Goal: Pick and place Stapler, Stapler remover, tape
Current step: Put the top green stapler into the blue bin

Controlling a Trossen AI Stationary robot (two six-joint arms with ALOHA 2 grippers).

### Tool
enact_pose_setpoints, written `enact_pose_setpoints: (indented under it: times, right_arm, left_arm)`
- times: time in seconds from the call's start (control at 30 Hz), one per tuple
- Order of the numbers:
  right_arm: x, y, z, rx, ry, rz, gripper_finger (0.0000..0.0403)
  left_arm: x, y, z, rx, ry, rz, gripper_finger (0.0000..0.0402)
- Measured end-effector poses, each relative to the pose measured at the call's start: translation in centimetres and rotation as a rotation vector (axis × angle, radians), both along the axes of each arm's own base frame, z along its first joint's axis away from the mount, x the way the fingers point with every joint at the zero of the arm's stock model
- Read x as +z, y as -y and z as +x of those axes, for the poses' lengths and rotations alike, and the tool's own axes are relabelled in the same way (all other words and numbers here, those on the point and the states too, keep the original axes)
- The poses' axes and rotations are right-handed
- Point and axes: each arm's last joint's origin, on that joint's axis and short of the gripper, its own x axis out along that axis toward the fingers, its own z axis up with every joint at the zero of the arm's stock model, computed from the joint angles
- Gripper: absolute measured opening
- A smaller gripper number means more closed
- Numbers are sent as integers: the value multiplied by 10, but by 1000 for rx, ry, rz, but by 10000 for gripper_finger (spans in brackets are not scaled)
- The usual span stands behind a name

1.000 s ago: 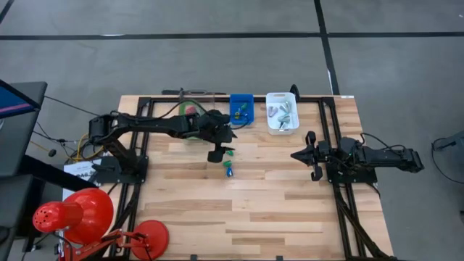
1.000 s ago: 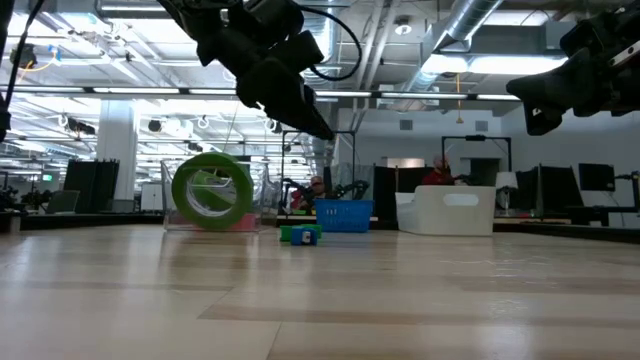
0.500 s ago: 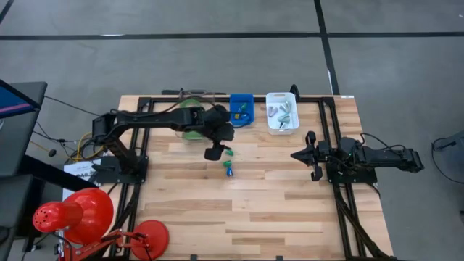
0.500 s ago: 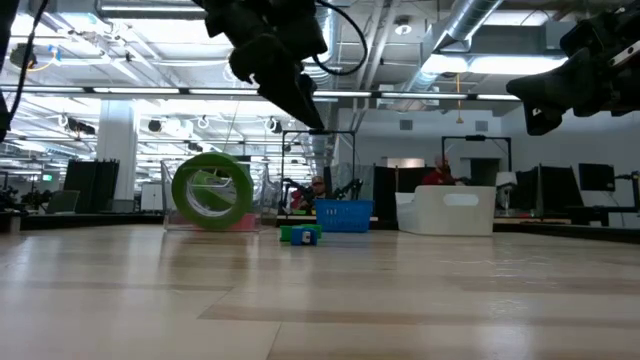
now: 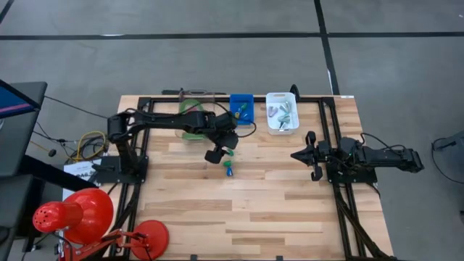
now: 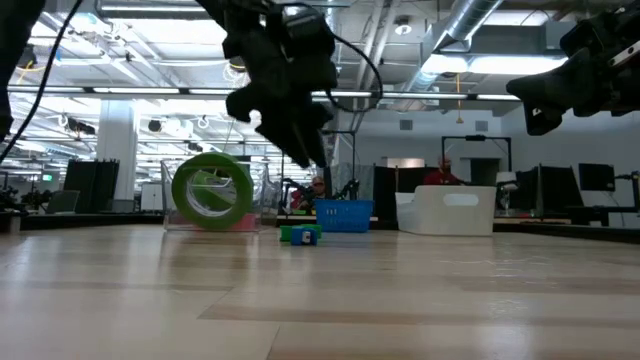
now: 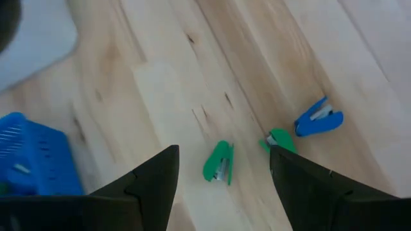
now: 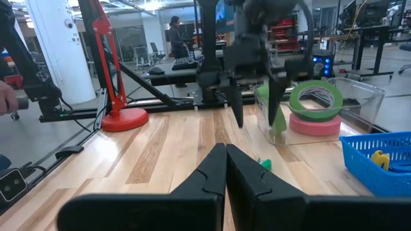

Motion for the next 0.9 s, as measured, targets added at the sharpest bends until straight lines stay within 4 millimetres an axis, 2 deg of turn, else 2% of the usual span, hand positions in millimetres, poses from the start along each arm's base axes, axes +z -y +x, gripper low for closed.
enact_pose_setpoints:
  times: [0.27,0.9]
  right_arm:
    - [0,0,0,0,0,0,0]
    - [0,0,0,0,0,0,0]
  left_arm:
    - [-28,1,9,-113,-69,38,232]
    - [-64,-2,19,-110,-125,41,232]
